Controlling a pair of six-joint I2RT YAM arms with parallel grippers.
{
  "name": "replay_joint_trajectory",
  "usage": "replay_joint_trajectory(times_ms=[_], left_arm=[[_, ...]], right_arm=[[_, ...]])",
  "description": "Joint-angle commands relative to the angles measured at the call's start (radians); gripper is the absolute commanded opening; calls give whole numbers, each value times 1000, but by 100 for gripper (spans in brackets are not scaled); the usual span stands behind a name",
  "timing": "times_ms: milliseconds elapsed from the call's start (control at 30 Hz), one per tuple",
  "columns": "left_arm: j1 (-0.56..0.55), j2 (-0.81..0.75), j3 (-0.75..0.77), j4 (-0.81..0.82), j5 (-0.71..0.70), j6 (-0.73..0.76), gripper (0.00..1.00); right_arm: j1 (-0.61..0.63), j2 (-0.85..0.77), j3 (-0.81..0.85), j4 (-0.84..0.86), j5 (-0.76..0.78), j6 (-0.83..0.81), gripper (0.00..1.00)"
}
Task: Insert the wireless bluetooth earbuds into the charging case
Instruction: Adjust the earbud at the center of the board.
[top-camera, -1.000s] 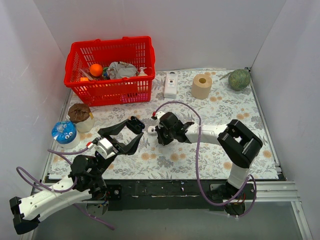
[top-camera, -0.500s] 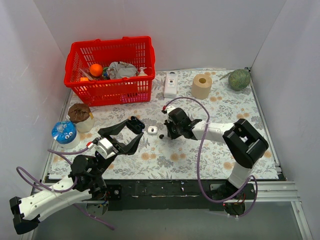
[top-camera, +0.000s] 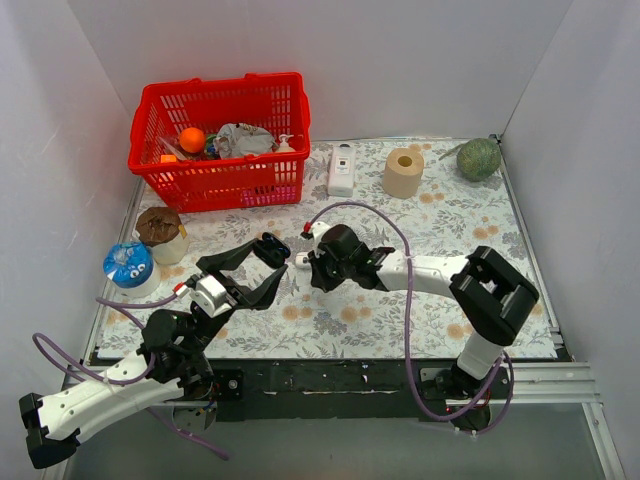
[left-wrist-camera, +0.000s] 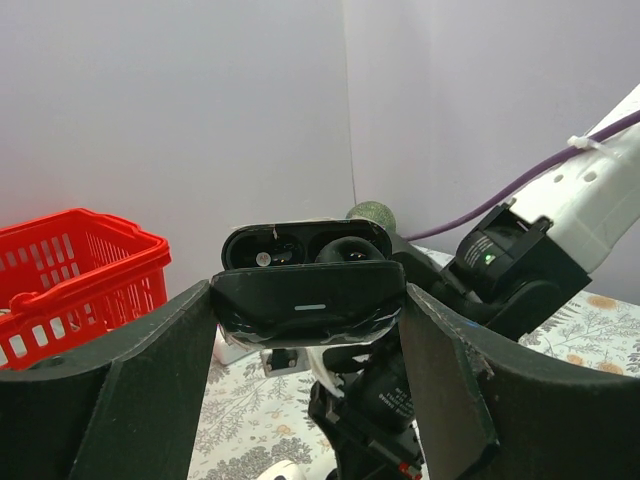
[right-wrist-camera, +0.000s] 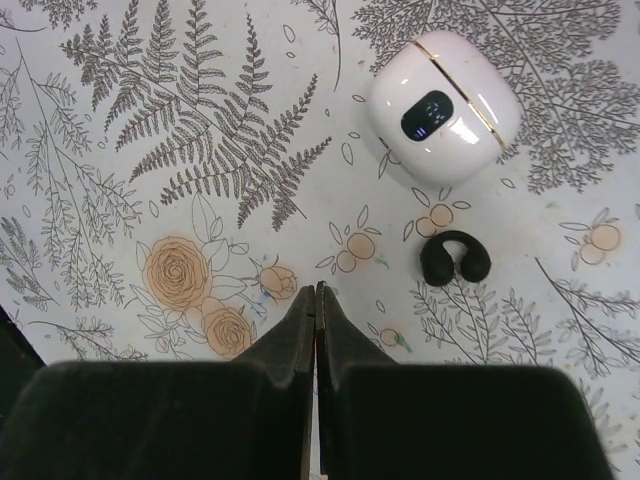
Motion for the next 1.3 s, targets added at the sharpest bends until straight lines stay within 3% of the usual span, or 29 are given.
replay_joint_trajectory(times_ms=[0, 300, 1100, 1233, 1267], left_arm=[[-3, 0, 15, -6, -1, -10, 0], [-2, -11, 12, -15, -6, -12, 0], [-3, -9, 15, -24, -1, 2, 0], [-2, -6, 11, -13, 3, -1, 0], [-2, -3, 11, -12, 3, -2, 0]], right_arm=[[-3, 77, 61, 15, -47, 20, 1], [-49, 138, 70, 18, 5, 38, 1], [-153, -58, -128, 20, 108, -20, 1], [-140, -144, -120, 20, 132, -49, 27], [-138, -149, -98, 11, 142, -54, 29]])
